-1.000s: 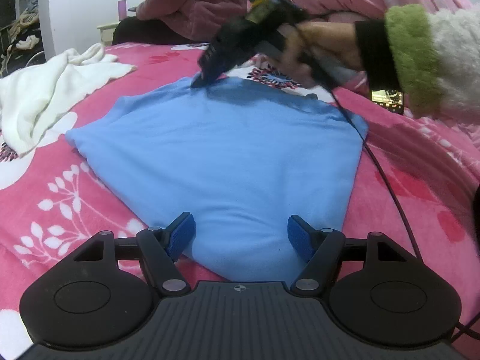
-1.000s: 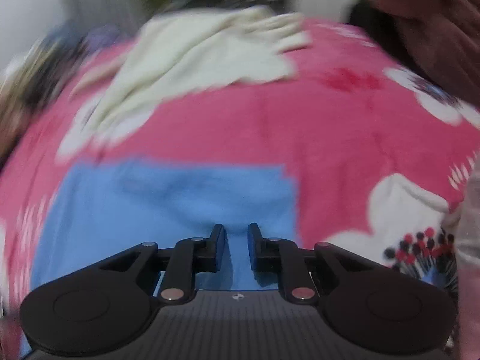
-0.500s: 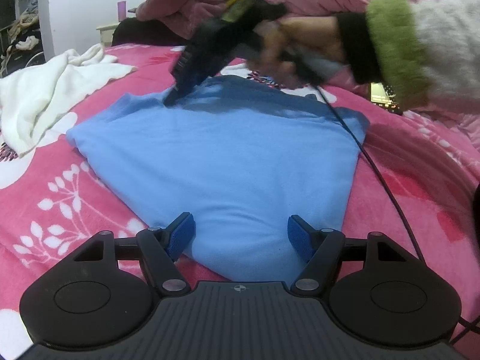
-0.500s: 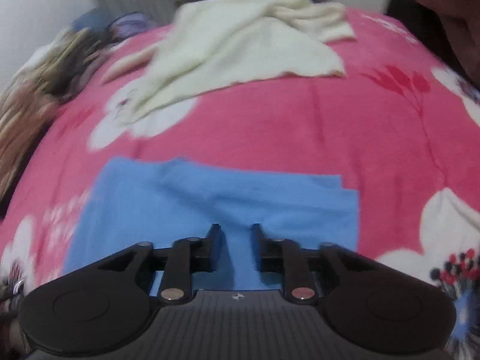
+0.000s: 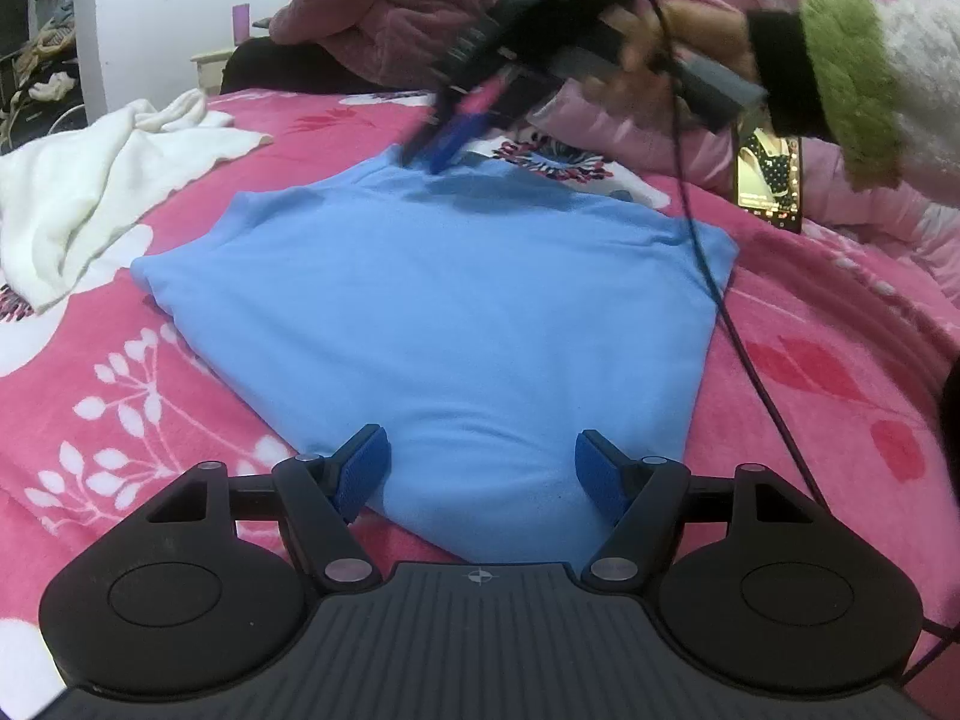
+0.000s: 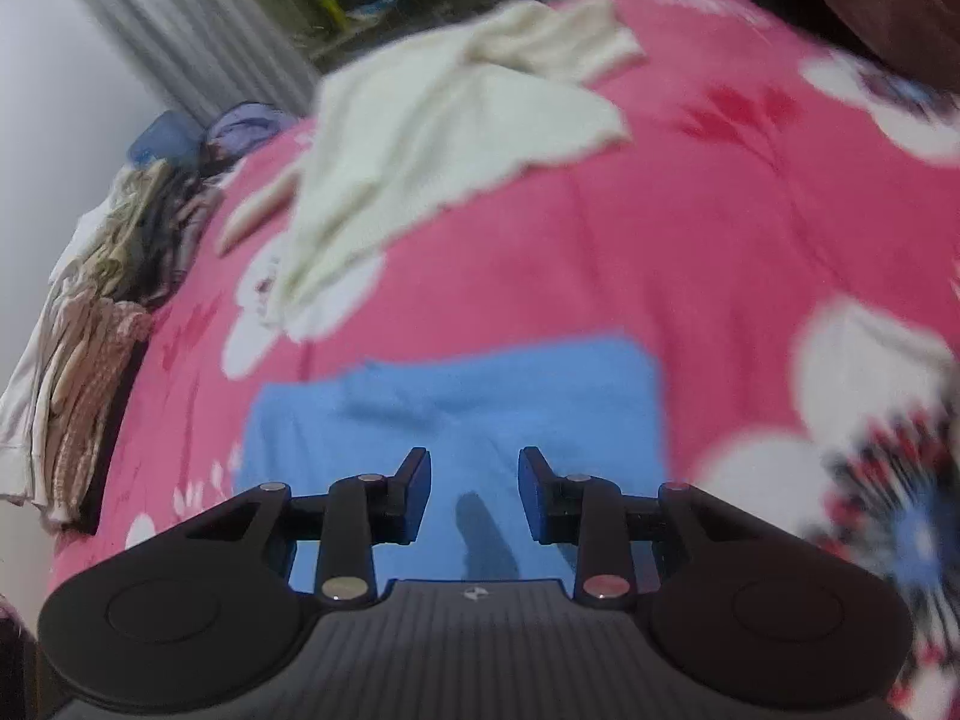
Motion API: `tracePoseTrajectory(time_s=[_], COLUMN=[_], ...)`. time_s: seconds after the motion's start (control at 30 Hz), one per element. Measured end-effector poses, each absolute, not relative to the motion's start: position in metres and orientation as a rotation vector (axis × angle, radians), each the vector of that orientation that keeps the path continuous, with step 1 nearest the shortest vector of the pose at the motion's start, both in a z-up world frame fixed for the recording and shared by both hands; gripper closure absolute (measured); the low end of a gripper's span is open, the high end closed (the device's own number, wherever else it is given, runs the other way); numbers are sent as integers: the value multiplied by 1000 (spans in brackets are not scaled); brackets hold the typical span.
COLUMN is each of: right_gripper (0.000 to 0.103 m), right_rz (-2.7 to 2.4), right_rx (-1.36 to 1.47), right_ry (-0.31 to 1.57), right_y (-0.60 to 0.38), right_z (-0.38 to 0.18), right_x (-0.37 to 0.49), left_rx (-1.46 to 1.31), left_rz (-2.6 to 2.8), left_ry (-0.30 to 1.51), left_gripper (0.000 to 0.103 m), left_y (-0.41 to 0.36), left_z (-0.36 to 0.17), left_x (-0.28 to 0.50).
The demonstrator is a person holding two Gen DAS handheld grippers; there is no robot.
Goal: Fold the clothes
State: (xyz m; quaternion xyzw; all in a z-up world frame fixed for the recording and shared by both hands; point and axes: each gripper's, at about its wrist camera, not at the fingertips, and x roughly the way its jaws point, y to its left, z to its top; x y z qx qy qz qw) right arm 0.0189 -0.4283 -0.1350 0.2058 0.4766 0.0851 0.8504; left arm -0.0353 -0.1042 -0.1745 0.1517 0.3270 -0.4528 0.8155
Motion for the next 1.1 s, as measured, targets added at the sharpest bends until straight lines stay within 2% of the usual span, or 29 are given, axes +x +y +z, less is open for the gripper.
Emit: tracePoseTrajectory(time_s=[0.07,0.1,0.17,0.27,0.47,0.57,0.6,0.63,0.77,0.9,0.97,1.03,1.07,1.1], right_gripper=[76,70,71,71,72,72,68,73,73,72,72,67,70,69], right_rz=[22,-90,-253,-179,178,-5,-102,-160,-233,-43,-129,-215,-258,-300], right_rx=[457,461,487,517,348,326,377,422,558,509,519,528,532,536], right_ry=[1022,1000,919,847,988,1032,1015,975,796,867,850,832,822,812], right_y=[-454,-465,-482,-478,-409,-420,-434,-441,-448,-406,-399,-393,-389,-386], right_z=[-144,-141,-130,-106,-103,-127,-134,-133,-109,-107,-105,-103,-102,-102], right_x=[13,7,-10,-45,-102,-118,-122,-131,-166,-175,-185,-195,-200,-206], left_rx=[327,327,325,323,325,328,329,331,332,331,331,327,323,317], left_rz=[-962,-961,-960,-958,-963,-961,-960,-959,-962,-957,-959,-962,-961,-959], left_ry=[696,697,699,701,702,702,702,702,699,695,694,701,710,717], left_gripper=[33,33,33,33,33,33,33,33,33,32,32,32,32,32], left_y=[-105,-105,-105,-105,-104,-105,-105,-106,-105,-106,-106,-106,-106,-106], left_z=[-174,-174,-174,-173,-173,-173,-172,-172,-172,-173,-173,-172,-171,-170], left_x=[-36,-36,-36,-36,-34,-35,-35,-35,-34,-35,-34,-32,-31,-30])
